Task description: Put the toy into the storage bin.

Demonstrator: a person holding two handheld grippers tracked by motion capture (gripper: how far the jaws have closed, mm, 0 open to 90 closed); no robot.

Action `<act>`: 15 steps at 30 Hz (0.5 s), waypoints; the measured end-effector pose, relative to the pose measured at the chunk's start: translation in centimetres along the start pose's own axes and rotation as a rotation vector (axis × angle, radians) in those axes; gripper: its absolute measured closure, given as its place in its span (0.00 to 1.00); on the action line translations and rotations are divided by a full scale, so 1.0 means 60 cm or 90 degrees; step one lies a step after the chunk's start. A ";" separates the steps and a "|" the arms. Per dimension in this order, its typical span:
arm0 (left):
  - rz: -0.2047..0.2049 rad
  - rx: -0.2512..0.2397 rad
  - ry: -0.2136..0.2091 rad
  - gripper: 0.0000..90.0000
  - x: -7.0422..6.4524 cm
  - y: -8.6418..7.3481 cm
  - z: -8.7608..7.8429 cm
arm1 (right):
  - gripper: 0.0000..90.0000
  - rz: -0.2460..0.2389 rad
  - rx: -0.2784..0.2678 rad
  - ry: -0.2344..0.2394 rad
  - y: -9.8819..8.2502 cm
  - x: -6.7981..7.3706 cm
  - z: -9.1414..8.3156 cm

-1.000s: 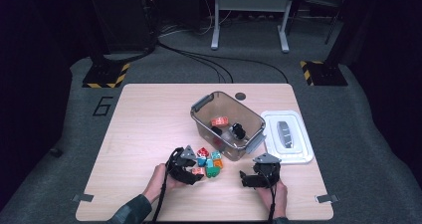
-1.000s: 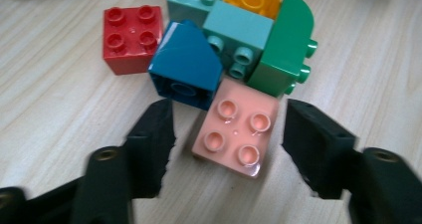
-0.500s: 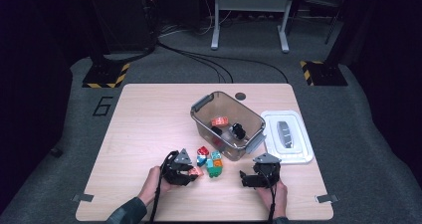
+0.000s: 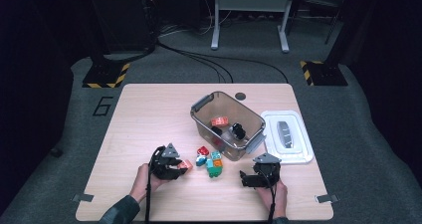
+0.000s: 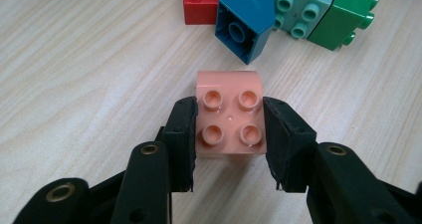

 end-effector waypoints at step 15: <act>-0.022 0.002 0.018 0.66 0.016 0.001 -0.010 | 0.03 -0.001 -0.001 0.000 0.000 0.000 0.000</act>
Point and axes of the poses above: each handheld gripper's, and its own axes: z roughly forward along the jaws, y roughly out of its top, x roughly to its left, the point moved 5 cm from there along z, roughly forward along the jaws
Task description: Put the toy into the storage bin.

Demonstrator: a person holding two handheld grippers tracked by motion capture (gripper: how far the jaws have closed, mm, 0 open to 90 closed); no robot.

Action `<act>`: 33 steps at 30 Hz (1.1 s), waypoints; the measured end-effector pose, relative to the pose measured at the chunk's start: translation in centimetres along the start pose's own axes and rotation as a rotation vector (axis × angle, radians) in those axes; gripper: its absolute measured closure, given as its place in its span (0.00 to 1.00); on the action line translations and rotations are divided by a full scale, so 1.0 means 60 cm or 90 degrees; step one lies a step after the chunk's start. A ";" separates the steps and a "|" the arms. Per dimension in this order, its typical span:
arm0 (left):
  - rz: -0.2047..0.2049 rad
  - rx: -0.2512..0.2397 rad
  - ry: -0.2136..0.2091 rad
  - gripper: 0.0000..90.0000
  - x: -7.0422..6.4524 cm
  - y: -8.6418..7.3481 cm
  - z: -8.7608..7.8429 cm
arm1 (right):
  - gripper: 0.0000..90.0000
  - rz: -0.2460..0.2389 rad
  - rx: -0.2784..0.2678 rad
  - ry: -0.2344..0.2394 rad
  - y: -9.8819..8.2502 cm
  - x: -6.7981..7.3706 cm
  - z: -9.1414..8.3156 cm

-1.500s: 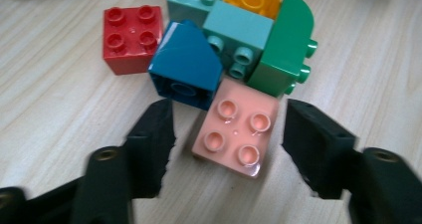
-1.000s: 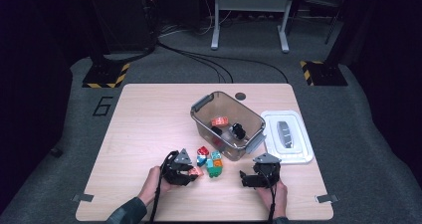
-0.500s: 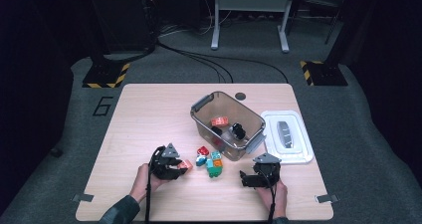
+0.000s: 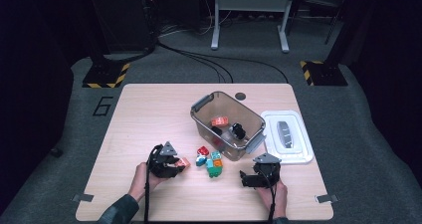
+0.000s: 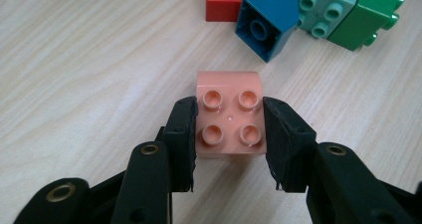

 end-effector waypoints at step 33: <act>0.008 -0.060 0.048 0.66 0.074 0.178 -0.083 | 0.03 0.000 0.000 0.000 0.000 0.000 0.000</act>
Point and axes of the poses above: each handheld gripper's, and its own axes: z roughly forward along the jaws, y roughly out of its top, x roughly to its left, the point moved 5 cm from there along z, roughly forward along the jaws
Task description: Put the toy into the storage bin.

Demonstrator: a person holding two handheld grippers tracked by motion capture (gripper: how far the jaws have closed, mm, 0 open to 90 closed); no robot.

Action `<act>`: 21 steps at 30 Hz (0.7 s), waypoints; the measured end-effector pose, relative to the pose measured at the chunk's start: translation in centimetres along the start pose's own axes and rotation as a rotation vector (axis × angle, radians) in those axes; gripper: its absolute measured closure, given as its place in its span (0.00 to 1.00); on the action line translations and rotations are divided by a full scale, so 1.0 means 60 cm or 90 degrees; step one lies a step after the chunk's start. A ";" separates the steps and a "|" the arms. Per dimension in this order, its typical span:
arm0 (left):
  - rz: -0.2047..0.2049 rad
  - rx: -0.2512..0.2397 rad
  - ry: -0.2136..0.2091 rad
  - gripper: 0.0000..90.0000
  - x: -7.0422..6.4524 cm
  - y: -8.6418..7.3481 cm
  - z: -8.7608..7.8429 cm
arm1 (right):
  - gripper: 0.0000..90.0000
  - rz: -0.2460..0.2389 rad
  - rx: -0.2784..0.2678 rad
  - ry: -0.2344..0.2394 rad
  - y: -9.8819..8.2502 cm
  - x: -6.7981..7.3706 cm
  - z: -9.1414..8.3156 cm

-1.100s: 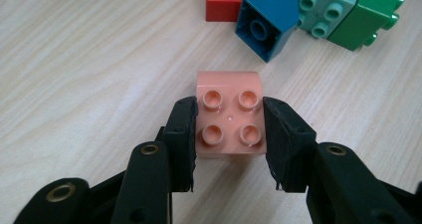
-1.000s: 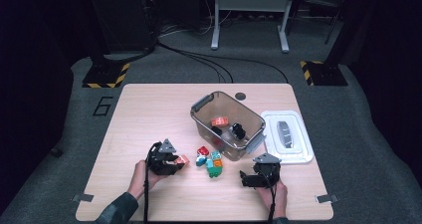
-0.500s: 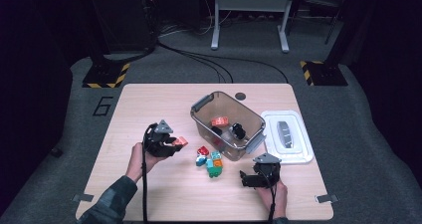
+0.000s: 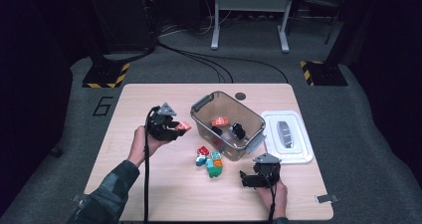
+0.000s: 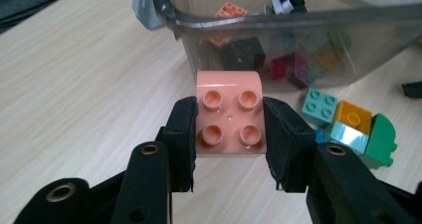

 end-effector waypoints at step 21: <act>0.031 -0.018 0.011 0.66 0.006 0.108 -0.006 | 0.04 -0.001 0.000 0.001 0.000 0.000 0.000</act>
Point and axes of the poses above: each handheld gripper's, and its own axes: z roughly forward along the jaws, y roughly out of its top, x roughly to its left, the point moved 5 cm from there along z, roughly forward along the jaws
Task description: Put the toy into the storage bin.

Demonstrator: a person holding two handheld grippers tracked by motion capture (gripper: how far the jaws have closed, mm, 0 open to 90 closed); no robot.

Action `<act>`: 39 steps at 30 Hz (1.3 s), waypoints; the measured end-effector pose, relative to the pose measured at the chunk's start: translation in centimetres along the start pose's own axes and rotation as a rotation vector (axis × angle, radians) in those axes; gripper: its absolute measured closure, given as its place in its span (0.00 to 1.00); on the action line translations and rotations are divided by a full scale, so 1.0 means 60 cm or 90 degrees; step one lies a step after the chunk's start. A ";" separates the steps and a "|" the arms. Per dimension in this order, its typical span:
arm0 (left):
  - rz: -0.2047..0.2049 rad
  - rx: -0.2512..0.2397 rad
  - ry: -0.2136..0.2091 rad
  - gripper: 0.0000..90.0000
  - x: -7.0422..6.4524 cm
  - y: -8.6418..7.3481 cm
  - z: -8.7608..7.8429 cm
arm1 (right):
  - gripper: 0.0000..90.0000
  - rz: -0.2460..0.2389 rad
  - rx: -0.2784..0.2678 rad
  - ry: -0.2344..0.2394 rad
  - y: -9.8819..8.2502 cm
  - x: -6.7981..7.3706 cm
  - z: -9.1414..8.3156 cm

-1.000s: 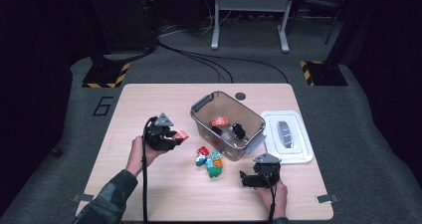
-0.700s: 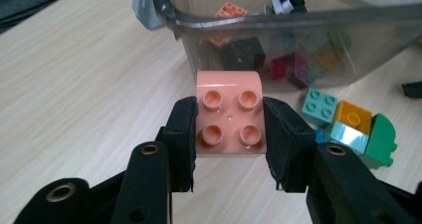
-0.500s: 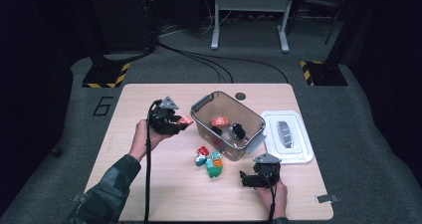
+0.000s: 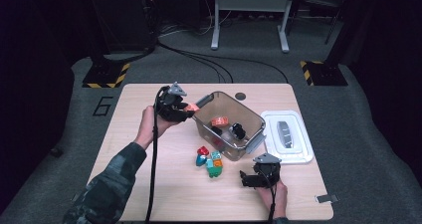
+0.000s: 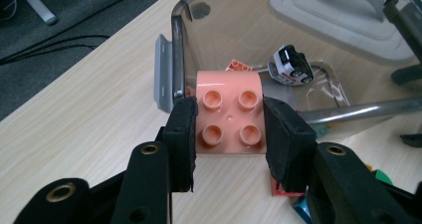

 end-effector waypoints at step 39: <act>-0.044 0.122 -0.035 0.65 -0.028 0.015 0.102 | 0.04 0.001 -0.001 -0.001 0.000 0.000 0.000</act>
Point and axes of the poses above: each handheld gripper's, and its own axes: z roughly forward along the jaws, y roughly out of its top, x roughly to its left, the point moved 5 cm from there along z, roughly forward along the jaws
